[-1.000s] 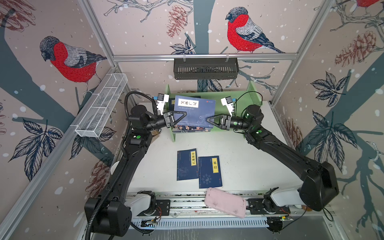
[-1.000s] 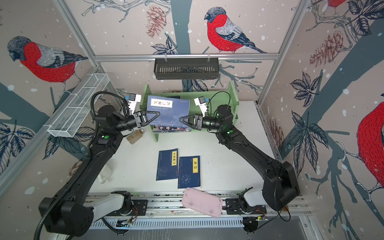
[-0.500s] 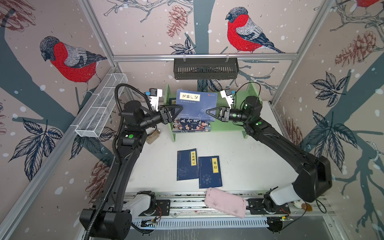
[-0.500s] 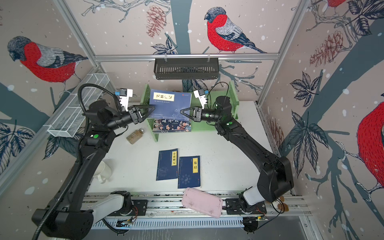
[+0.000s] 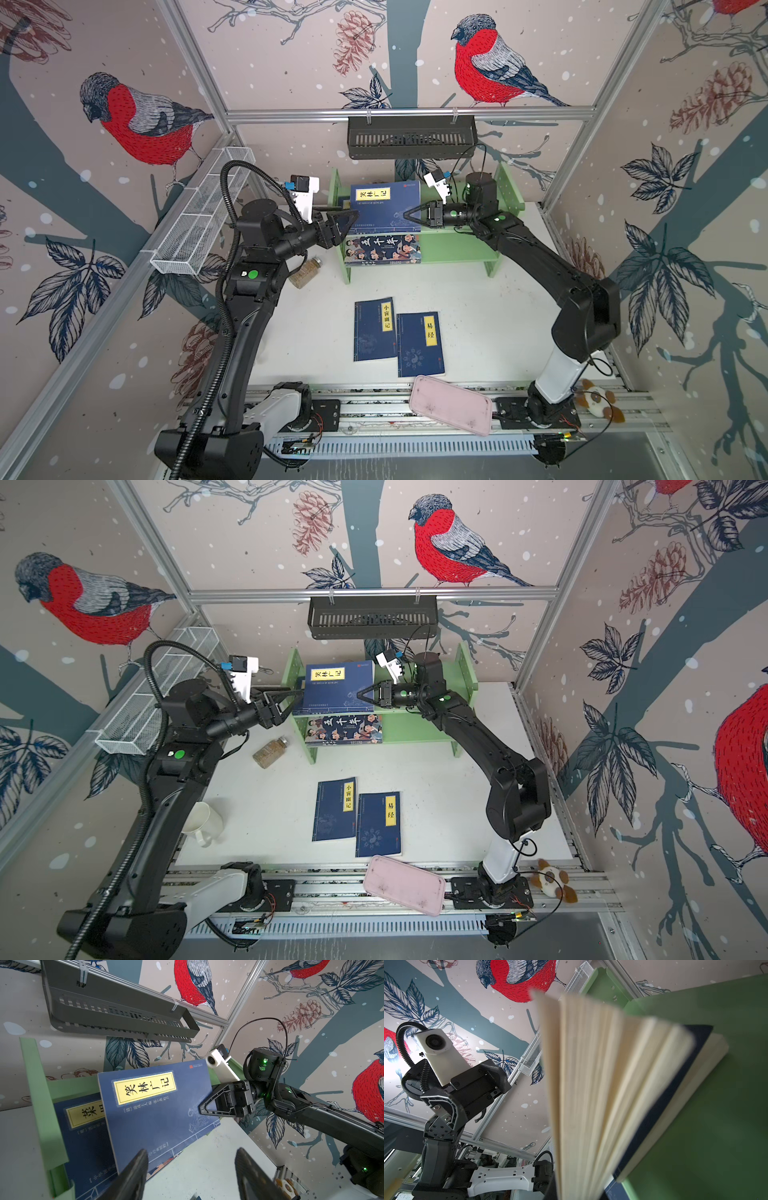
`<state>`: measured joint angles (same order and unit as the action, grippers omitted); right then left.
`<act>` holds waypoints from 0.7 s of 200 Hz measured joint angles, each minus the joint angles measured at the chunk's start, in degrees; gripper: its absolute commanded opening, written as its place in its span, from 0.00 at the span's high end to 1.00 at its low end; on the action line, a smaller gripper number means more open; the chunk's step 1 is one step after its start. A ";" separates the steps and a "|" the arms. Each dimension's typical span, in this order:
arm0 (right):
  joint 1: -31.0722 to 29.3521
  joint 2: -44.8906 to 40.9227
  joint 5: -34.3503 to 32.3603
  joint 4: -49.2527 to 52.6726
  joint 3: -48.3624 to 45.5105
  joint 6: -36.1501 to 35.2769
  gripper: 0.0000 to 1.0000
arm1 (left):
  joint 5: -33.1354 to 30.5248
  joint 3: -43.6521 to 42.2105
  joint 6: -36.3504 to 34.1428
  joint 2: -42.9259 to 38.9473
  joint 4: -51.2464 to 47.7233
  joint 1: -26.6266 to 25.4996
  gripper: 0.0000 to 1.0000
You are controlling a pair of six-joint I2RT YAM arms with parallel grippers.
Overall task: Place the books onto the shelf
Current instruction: 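Carry the book onto the shelf's top tier with the right gripper while left gripper releases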
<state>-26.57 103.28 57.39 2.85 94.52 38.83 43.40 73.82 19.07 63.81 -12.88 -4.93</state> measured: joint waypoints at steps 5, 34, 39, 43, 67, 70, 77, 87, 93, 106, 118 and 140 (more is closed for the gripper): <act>0.00 0.57 0.00 0.24 0.46 0.00 0.93 | 0.11 -0.04 0.00 0.17 0.11 0.00 0.33; -0.02 3.10 0.17 1.53 2.43 0.61 0.90 | 0.94 -0.35 0.04 0.94 0.35 0.00 0.33; -0.04 3.39 0.15 1.57 2.84 0.66 0.89 | 1.27 -0.42 0.04 1.03 0.39 0.00 0.33; -0.04 3.65 0.15 1.66 3.21 0.66 0.88 | 1.46 -0.50 0.04 1.09 0.44 0.00 0.33; -0.04 5.03 -0.09 2.82 5.16 1.55 0.75 | 1.57 -0.81 0.09 1.27 0.68 0.00 0.32; -0.04 5.11 -0.22 3.02 5.31 1.57 0.72 | 1.57 -0.87 0.07 1.27 0.70 0.00 0.32; -0.04 5.31 -0.35 3.34 5.70 1.55 0.69 | 1.57 -1.03 0.07 1.29 0.72 0.00 0.32; -0.04 5.73 -0.61 4.11 6.47 1.57 0.66 | 1.57 -1.18 0.07 1.38 0.68 0.00 0.31; -0.04 5.97 -0.72 4.74 6.95 1.53 0.64 | 1.57 -1.27 0.07 1.46 0.70 0.00 0.31; -0.04 6.32 -1.05 5.68 7.89 1.46 0.59 | 1.62 -1.46 0.07 1.55 0.68 0.00 0.31; -0.04 6.60 -1.70 7.21 8.85 1.16 0.55 | 1.75 -1.62 0.07 1.55 0.72 0.00 0.31; 0.02 6.95 -3.17 9.88 10.49 -0.15 0.51 | 1.86 -1.88 0.04 1.55 0.66 0.00 0.31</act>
<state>-26.55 110.24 54.22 12.73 105.01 38.68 45.25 71.94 19.11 65.36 -12.23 -4.93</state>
